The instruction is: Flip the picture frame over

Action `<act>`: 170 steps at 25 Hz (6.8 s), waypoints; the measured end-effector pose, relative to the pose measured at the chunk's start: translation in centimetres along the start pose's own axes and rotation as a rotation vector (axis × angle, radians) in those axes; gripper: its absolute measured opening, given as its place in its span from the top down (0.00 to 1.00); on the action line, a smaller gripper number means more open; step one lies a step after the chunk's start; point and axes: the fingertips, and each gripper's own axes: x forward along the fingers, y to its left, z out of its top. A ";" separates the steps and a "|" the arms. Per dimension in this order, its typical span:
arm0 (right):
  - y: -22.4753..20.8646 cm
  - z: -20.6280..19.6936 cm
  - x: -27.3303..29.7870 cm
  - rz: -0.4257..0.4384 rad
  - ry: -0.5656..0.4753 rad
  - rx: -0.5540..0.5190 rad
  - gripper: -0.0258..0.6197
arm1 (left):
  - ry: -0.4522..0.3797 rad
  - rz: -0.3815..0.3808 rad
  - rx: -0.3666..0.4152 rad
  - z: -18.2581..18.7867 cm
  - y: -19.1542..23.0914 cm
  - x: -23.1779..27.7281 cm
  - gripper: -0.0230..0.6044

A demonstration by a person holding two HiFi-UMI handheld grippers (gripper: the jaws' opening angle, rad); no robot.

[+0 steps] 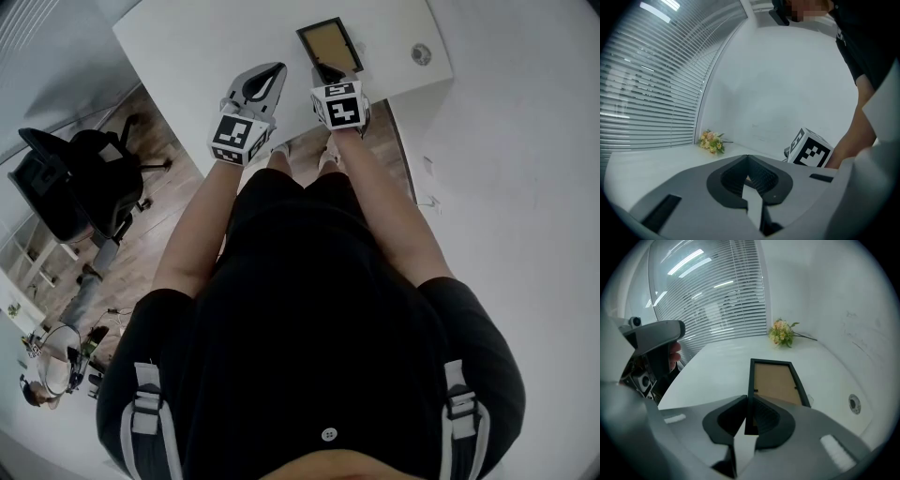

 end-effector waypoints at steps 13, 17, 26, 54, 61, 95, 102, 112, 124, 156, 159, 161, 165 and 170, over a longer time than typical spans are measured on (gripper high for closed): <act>1.2 2.1 -2.0 0.180 -0.048 0.127 0.88 | -0.025 0.075 0.012 1.5 -0.7 -0.9 0.95; 1.8 2.3 -2.1 0.256 -0.064 0.179 0.88 | -0.031 0.093 0.006 1.5 -0.9 -1.1 0.95; 4.2 3.3 -2.5 0.477 -0.133 0.302 0.88 | -0.026 0.136 -0.010 0.9 -0.5 -2.0 0.95; 6.6 3.6 -3.6 0.947 -0.187 0.790 0.88 | -0.019 0.170 -0.023 -0.7 0.2 -2.9 0.95; 7.0 2.5 -3.0 1.043 -0.189 0.876 0.88 | -0.005 0.178 -0.029 -1.7 0.1 -3.1 0.95; -2.5 1.5 -1.0 0.691 -0.210 0.733 0.81 | 0.009 0.164 -0.033 -1.7 -1.0 -2.5 0.95; -4.4 2.2 -1.4 0.623 -0.249 0.705 0.80 | 0.001 0.168 -0.034 -1.5 -1.4 -2.2 0.95; -3.0 4.6 -5.2 0.657 -0.279 0.593 0.80 | -0.010 0.178 -0.008 0.4 -2.5 -2.7 0.95; 0.8 6.6 -11.7 0.622 -0.294 0.109 0.81 | -0.042 0.175 0.029 4.2 -5.1 -4.7 0.95; 6.0 14.3 -33.0 0.569 -0.719 -0.364 0.92 | -0.203 0.073 0.155 17.9 -14.7 -9.5 0.95; 6.5 15.0 -34.5 0.577 -0.749 -0.373 0.94 | -0.210 0.066 0.171 19.1 -15.2 -9.7 0.95; 6.6 15.4 -35.2 0.580 -0.766 -0.377 0.94 | -0.202 0.069 0.180 19.8 -15.5 -9.7 0.95; 6.7 16.2 -36.0 0.572 -0.787 -0.380 0.94 | -0.234 0.073 0.174 20.7 -15.9 -9.7 0.95; 6.7 16.6 -36.5 0.555 -0.803 -0.394 0.94 | -0.248 0.089 0.189 21.8 -15.8 -10.0 0.95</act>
